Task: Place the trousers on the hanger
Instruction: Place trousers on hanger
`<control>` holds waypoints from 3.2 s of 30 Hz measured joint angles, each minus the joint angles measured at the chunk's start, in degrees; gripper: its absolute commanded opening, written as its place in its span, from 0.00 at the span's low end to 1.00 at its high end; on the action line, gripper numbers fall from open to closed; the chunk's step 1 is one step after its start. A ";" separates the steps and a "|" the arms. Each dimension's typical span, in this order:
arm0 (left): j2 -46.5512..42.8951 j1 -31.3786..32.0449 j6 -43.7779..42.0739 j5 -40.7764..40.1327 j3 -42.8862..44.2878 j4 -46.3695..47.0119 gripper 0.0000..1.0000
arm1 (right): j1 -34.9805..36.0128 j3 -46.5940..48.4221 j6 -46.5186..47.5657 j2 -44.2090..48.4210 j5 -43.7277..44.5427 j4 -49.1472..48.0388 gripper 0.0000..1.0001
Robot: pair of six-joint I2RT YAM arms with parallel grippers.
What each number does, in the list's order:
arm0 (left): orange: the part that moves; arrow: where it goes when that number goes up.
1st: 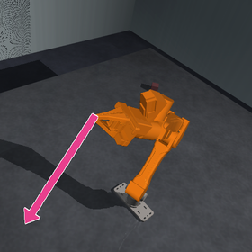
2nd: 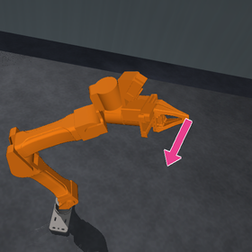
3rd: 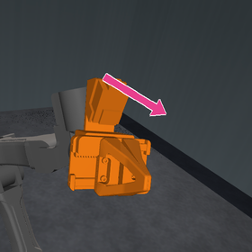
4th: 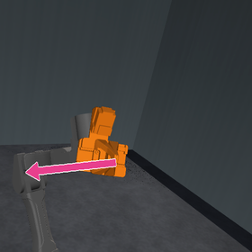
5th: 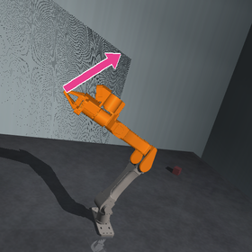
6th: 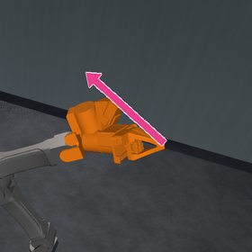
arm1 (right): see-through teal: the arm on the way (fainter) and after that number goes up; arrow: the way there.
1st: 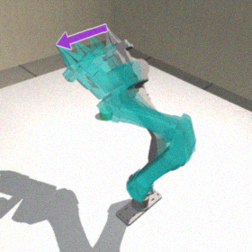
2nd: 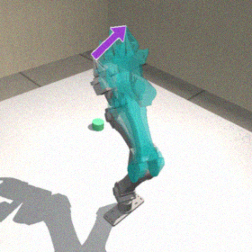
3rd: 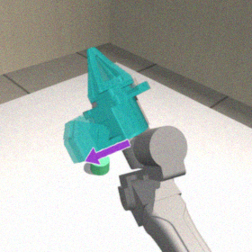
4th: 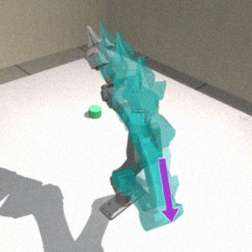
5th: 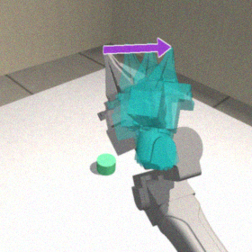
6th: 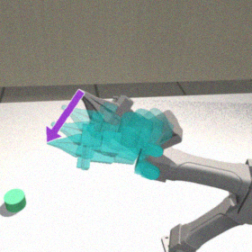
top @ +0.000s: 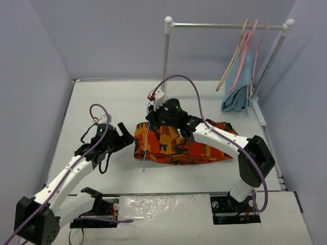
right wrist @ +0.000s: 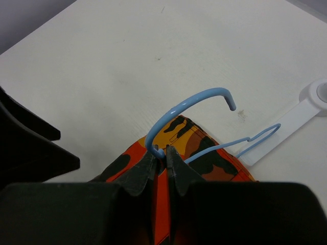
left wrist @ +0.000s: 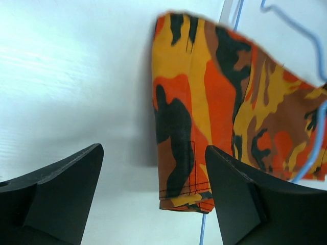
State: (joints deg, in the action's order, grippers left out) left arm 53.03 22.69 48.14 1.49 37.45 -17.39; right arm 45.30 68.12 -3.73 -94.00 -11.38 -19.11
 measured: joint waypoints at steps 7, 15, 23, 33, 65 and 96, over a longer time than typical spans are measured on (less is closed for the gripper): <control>11.41 -0.19 5.79 12.30 -1.54 6.57 0.81 | 0.00 -0.64 -0.02 0.67 -1.17 -0.35 0.00; 18.04 -0.19 9.96 18.44 -4.49 13.72 0.81 | 0.00 -1.05 -0.11 0.70 -1.67 -0.35 0.00; 22.15 -0.19 13.41 23.13 -5.60 22.75 0.30 | 0.00 -1.12 -0.33 0.71 -1.79 -0.35 0.00; 18.91 -0.25 9.13 23.15 -1.05 15.80 0.00 | 0.00 -1.98 -0.17 2.09 -1.81 0.64 0.00; 4.81 -1.13 -7.71 16.15 24.40 -15.70 0.00 | -1.01 -10.31 -3.22 12.75 0.70 -4.10 0.00; -1.33 3.94 -8.80 11.55 18.97 -7.95 0.00 | 1.36 -9.94 -14.10 8.92 18.55 -4.99 0.00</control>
State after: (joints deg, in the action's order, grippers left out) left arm 51.70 26.63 39.34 13.04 56.42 -25.35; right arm 46.65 58.19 -17.83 -85.08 7.17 -24.10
